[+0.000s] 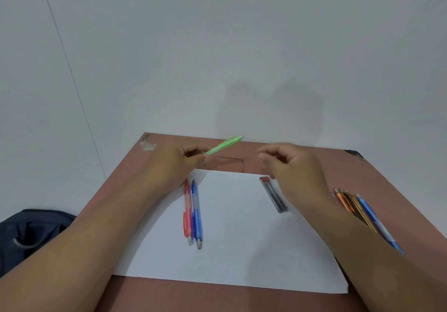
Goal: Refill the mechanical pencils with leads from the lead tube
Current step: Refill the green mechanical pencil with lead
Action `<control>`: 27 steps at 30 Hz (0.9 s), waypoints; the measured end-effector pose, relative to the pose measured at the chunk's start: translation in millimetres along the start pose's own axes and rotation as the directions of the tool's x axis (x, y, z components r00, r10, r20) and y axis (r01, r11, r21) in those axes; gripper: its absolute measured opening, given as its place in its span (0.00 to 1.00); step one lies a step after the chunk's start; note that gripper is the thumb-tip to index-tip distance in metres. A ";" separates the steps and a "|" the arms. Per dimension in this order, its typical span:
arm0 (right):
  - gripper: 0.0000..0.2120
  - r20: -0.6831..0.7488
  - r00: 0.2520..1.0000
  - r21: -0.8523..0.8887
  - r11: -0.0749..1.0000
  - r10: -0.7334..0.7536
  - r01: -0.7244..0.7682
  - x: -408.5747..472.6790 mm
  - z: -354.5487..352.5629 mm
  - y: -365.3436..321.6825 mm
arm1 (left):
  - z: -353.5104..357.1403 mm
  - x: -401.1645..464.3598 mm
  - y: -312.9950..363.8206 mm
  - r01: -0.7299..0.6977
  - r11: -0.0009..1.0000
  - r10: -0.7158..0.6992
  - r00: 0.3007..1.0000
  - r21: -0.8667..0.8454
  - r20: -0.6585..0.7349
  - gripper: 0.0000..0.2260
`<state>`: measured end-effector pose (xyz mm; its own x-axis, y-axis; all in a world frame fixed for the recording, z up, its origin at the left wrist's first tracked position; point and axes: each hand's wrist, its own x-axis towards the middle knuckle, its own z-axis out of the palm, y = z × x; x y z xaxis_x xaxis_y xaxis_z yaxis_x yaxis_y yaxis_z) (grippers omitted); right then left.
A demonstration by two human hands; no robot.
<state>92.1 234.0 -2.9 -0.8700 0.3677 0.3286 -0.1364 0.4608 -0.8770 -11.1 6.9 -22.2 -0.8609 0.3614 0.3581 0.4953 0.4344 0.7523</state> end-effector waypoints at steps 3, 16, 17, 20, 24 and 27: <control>0.06 0.260 0.963 -0.343 0.925 -0.074 0.163 -4.1 10.5 8.1 | -0.9 1.6 -3.6 0.003 1.000 -0.003 1.000 0.010 -0.021 0.08; 0.11 0.364 0.924 -0.519 0.798 -0.118 0.306 -2.5 22.1 13.9 | 1.1 4.8 -7.0 0.026 1.000 -0.026 0.999 -0.010 -0.028 0.08; 0.11 0.366 0.922 -0.520 0.795 -0.123 0.312 -2.5 22.1 14.4 | 1.1 4.8 -6.9 0.032 0.999 -0.033 0.999 -0.020 -0.026 0.08; 0.11 0.362 0.923 -0.522 0.792 -0.130 0.316 -1.5 21.8 15.9 | 0.7 4.9 -7.1 0.037 0.999 -0.038 0.999 -0.030 -0.012 0.08; 0.11 0.359 0.924 -0.516 0.798 -0.129 0.312 -1.9 20.9 17.1 | 0.8 4.8 -6.9 0.029 0.999 -0.029 1.000 -0.026 -0.009 0.07; 0.08 0.329 0.936 -0.475 0.836 -0.121 0.275 -2.3 18.8 16.1 | 0.6 4.2 -7.0 0.021 0.999 -0.021 1.000 -0.029 -0.003 0.07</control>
<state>83.0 225.4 -24.3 -0.9541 0.0224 0.2986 -0.1285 0.8701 -0.4759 -18.1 5.8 -26.3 -0.8713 0.3501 0.3438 0.4738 0.4178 0.7752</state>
